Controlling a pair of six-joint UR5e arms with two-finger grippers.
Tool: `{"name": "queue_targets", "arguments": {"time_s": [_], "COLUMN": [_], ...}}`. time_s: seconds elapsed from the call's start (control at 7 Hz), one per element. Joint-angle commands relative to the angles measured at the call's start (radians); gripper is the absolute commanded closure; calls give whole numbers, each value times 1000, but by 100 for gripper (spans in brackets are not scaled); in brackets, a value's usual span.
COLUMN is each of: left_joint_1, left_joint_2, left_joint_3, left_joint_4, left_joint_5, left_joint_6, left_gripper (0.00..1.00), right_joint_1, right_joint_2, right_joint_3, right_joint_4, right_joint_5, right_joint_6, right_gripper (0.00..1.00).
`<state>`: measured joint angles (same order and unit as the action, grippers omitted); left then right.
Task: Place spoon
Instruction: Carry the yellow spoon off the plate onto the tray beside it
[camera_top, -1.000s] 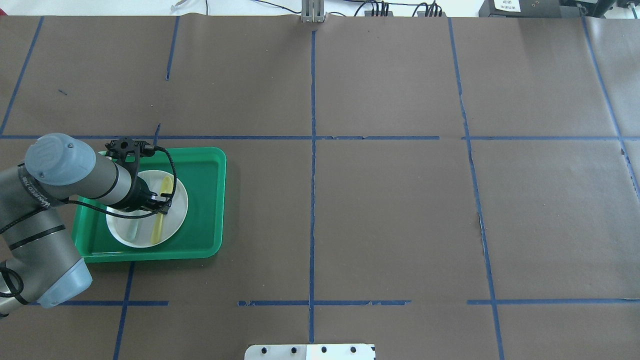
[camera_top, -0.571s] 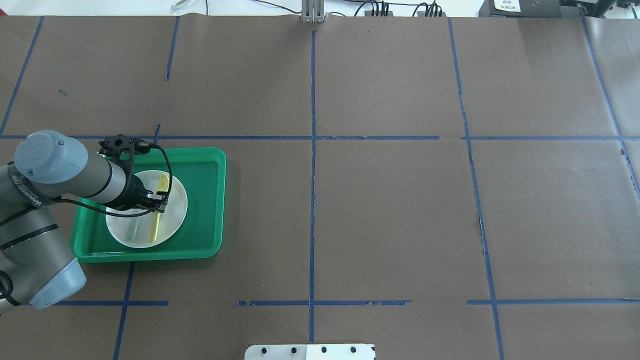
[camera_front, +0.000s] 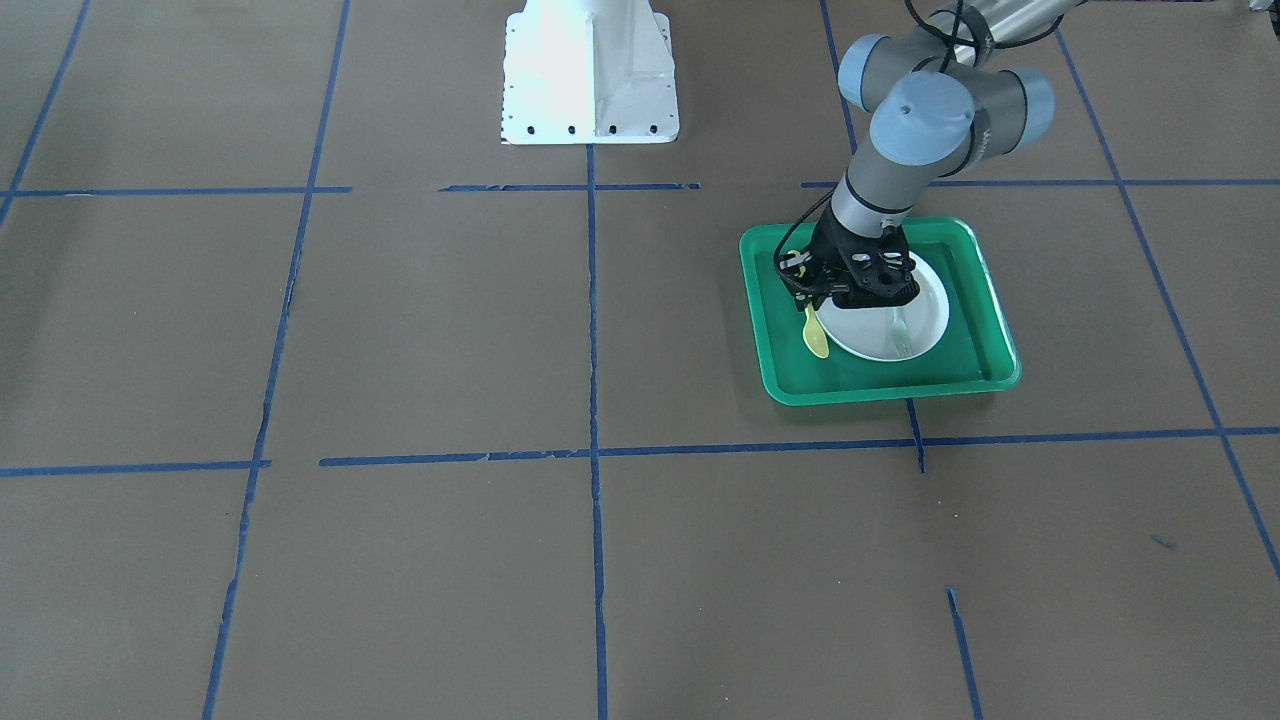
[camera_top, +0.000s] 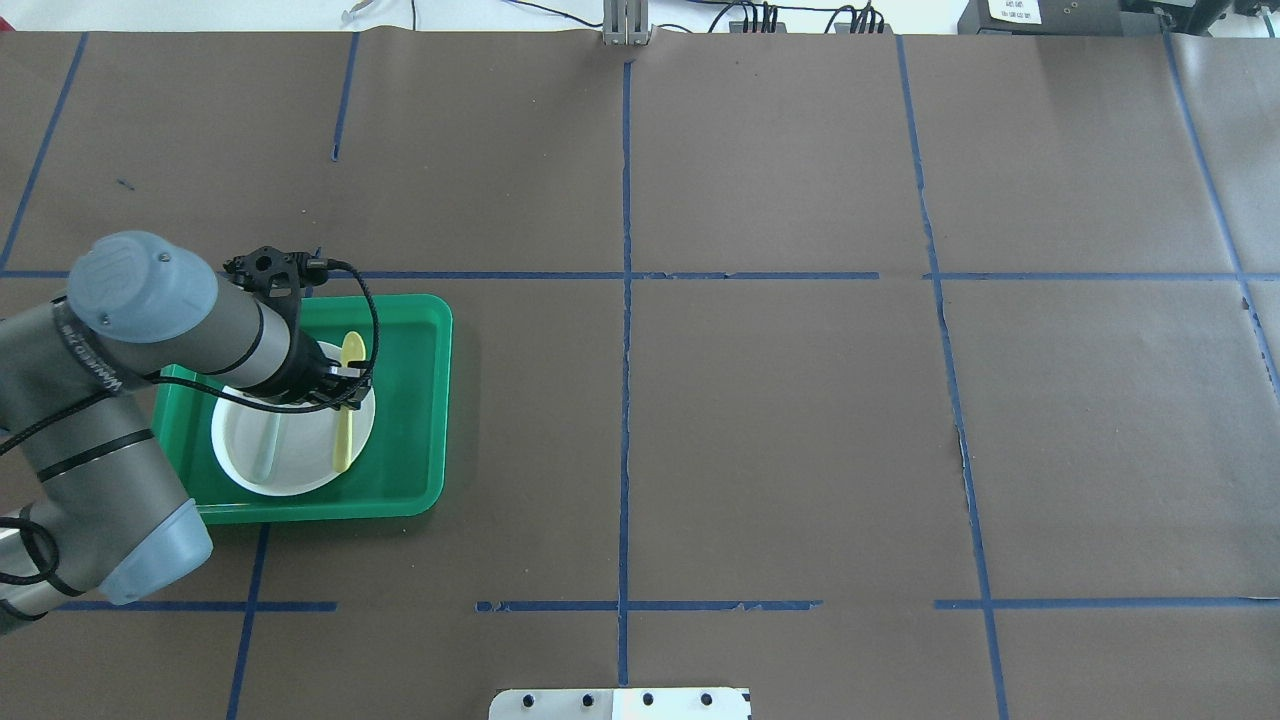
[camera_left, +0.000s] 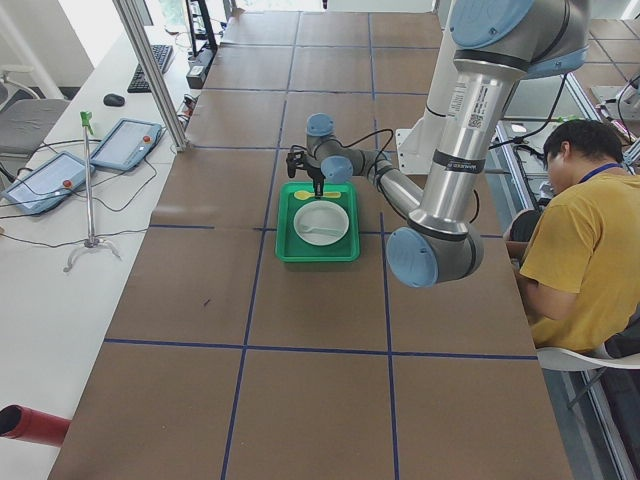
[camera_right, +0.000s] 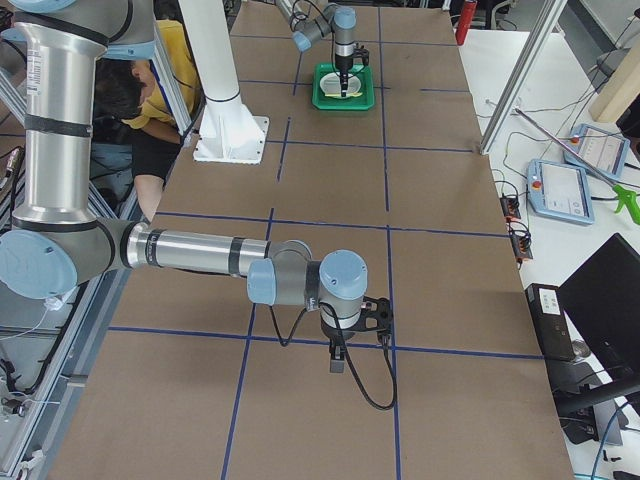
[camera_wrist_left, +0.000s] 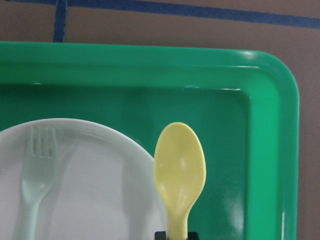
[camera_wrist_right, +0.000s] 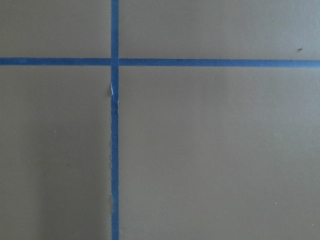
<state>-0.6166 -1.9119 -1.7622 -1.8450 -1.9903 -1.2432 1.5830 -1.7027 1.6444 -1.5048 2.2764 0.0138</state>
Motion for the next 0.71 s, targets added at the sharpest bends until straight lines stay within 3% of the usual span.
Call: {"name": "queue_targets", "arguments": {"time_s": [0.0, 0.14, 0.57], "left_joint_1": [29, 28, -44], "left_joint_2": [-18, -12, 52], "left_joint_3": [20, 20, -75], "left_joint_4": [3, 3, 6], "left_joint_5": [25, 74, 59], "left_joint_6": [-10, -10, 17], "left_gripper": [45, 1, 0], "right_joint_1": [0, 0, 0], "right_joint_2": [0, 0, 0], "right_joint_3": [0, 0, 0], "right_joint_4": [1, 0, 0], "right_joint_5": [0, 0, 0], "right_joint_6": [-2, 0, 0], "right_gripper": [0, 0, 0]}}
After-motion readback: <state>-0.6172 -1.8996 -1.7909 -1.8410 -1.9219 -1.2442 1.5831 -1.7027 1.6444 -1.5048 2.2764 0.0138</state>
